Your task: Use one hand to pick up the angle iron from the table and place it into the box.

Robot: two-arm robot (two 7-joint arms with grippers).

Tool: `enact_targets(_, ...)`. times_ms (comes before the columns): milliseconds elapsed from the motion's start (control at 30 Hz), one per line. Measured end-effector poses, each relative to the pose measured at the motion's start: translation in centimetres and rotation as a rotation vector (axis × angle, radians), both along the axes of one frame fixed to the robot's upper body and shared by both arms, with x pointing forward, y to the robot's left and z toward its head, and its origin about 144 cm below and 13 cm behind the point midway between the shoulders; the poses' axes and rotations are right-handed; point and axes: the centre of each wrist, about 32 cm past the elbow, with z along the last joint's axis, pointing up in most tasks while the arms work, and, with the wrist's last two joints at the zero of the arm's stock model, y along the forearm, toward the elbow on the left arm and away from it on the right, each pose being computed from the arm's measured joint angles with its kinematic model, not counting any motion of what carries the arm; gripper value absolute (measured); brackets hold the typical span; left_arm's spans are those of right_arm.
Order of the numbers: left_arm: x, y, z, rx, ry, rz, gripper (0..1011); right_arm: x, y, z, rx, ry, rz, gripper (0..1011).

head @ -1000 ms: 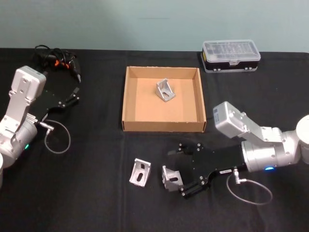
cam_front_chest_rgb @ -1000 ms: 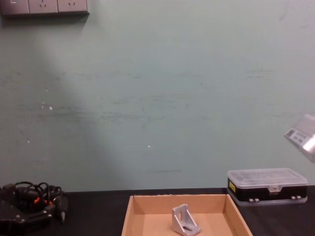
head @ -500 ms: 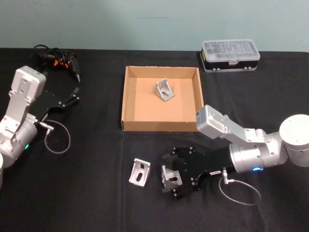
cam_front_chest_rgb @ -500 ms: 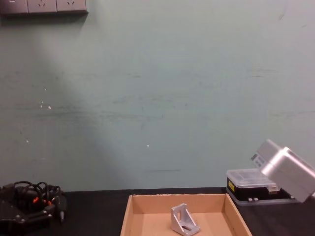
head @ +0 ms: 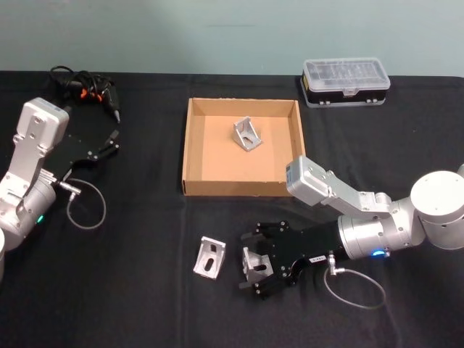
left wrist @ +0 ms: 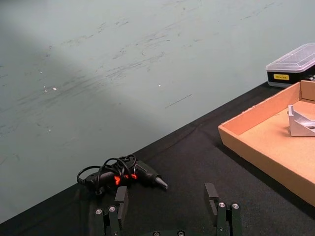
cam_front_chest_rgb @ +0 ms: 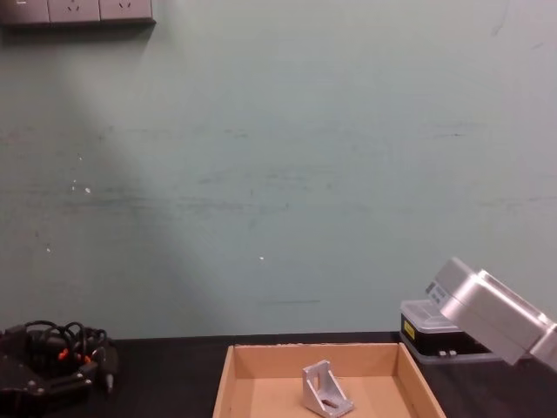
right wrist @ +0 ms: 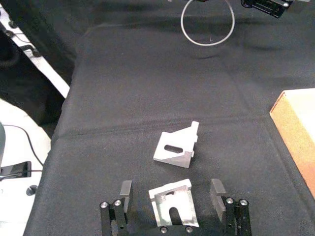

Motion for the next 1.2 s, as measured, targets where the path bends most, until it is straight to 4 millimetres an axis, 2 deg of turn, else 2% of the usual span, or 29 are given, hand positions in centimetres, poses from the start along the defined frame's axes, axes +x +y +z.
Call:
enact_targets(133, 0.0, 0.0, 0.0, 0.0, 0.0, 0.0, 1011, 0.0, -0.03, 0.01, 0.001, -0.002, 0.0, 973)
enact_targets(333, 0.0, 0.0, 0.0, 0.0, 0.0, 0.0, 1011, 0.01, -0.07, 0.03, 0.002, -0.004, 0.0, 843)
enact_targets(667, 0.0, 0.0, 0.0, 0.0, 0.0, 0.0, 1011, 0.0, -0.1, 0.04, 0.003, -0.006, 0.001, 514)
enact_targets(733, 0.0, 0.0, 0.0, 0.0, 0.0, 0.0, 1011, 0.0, -0.1, 0.04, 0.003, -0.007, 0.001, 474)
enact_targets(1067, 0.0, 0.0, 0.0, 0.0, 0.0, 0.0, 1011, 0.01, -0.11, 0.05, 0.003, -0.008, 0.001, 472)
enact_targets(1200, 0.0, 0.0, 0.0, 0.0, 0.0, 0.0, 1011, -0.1, -0.33, 0.34, 0.043, -0.013, -0.051, 472)
